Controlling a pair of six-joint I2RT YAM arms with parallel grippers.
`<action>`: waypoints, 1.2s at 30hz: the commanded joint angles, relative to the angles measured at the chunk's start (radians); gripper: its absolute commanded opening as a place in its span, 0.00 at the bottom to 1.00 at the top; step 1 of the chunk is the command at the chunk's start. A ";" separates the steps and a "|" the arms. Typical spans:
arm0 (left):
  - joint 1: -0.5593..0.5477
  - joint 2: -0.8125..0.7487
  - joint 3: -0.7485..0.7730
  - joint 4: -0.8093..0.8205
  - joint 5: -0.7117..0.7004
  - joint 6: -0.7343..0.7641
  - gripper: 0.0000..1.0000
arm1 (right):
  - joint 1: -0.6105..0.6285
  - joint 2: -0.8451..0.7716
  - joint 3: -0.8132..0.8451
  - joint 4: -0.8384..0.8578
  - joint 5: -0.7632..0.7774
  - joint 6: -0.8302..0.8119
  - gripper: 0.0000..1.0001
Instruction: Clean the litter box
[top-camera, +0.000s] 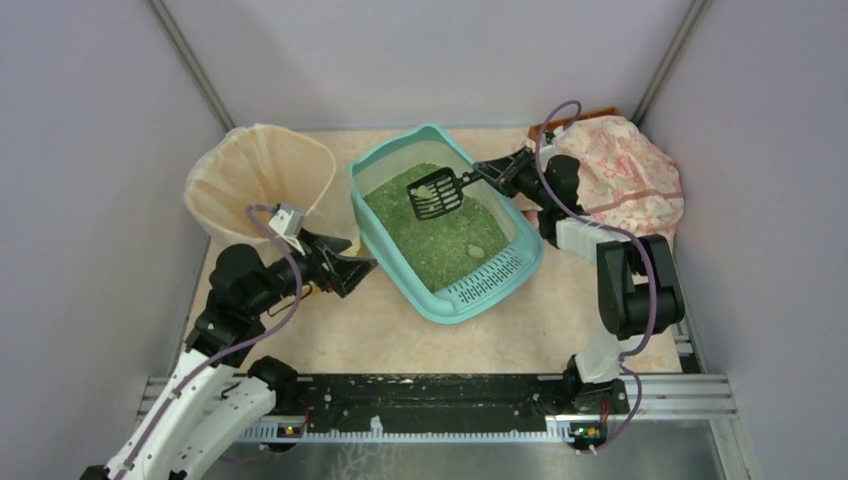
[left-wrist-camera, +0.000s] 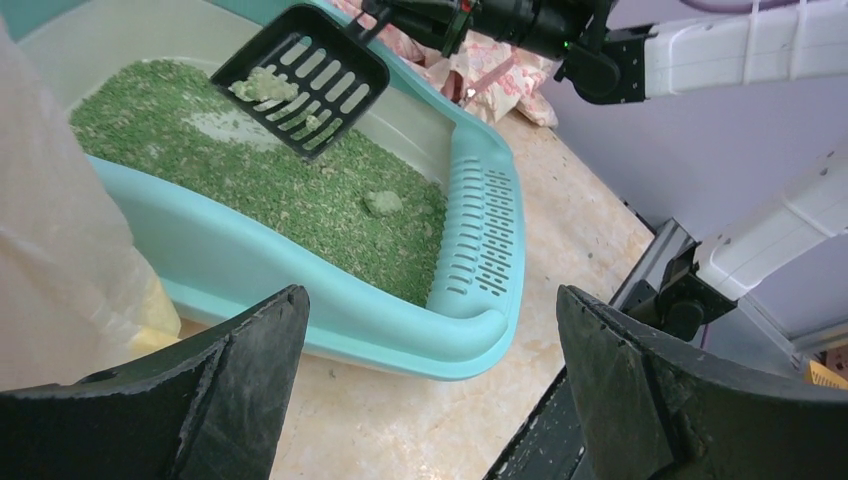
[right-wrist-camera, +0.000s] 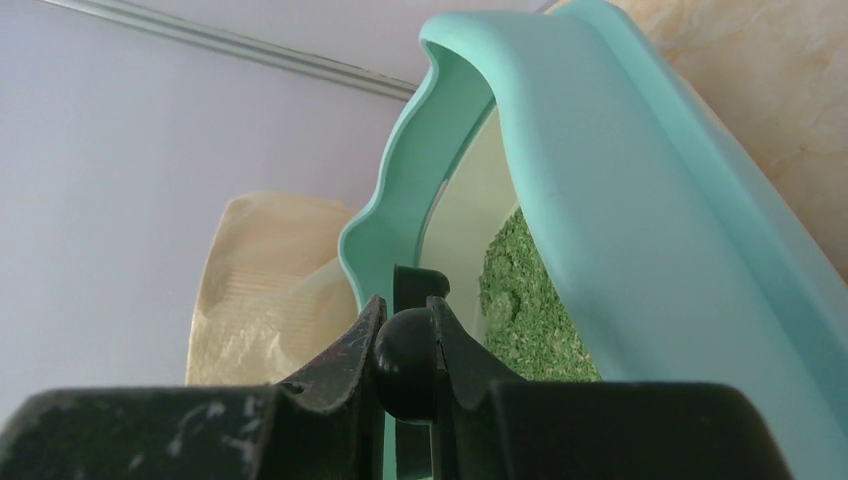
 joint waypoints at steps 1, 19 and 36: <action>0.002 -0.055 0.075 -0.041 -0.090 -0.023 0.98 | 0.005 -0.056 0.039 0.056 0.007 0.058 0.00; 0.003 -0.162 0.289 -0.150 -0.524 -0.128 0.99 | 0.242 0.002 0.616 -0.319 0.144 0.011 0.00; 0.002 -0.200 0.341 -0.206 -0.439 -0.108 0.98 | 0.528 0.492 1.399 -0.681 0.099 -0.321 0.00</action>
